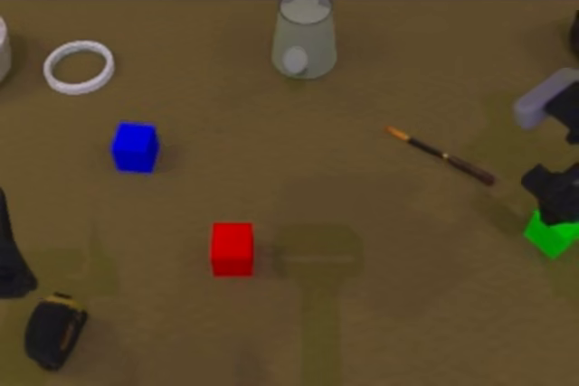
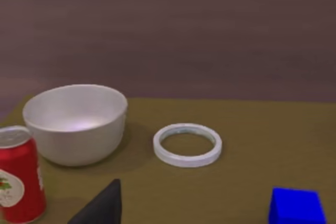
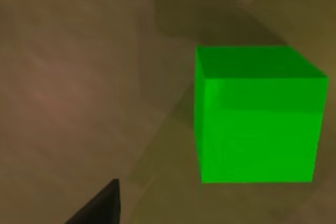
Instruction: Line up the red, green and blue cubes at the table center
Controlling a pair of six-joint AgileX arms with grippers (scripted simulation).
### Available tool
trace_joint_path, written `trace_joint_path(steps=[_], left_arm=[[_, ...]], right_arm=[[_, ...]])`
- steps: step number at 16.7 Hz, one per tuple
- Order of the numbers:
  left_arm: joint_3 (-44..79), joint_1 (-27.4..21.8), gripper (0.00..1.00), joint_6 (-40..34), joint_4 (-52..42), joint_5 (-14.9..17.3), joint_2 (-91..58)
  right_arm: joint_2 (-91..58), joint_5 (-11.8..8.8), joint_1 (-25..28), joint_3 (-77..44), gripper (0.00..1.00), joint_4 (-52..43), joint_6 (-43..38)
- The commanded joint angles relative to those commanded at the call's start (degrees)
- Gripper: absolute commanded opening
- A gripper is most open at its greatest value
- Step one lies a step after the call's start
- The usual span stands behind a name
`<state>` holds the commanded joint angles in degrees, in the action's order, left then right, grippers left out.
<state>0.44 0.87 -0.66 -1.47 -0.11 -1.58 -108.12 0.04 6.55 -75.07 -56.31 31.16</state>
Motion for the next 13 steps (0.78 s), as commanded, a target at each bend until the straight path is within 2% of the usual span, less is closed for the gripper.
trace_joint_path(steps=[8,13], left_arm=[[-0.44,0.27,1.0,0.66,1.47,0.11,1.58],[-0.44,0.27,1.0,0.66,1.47,0.11,1.58]], right_arm=[[-1.65,0.01,-0.09,-0.49,1.0,0.37,0.48],[-6.71,0.04,0.1,5.03,1.0,11.81,0.28]])
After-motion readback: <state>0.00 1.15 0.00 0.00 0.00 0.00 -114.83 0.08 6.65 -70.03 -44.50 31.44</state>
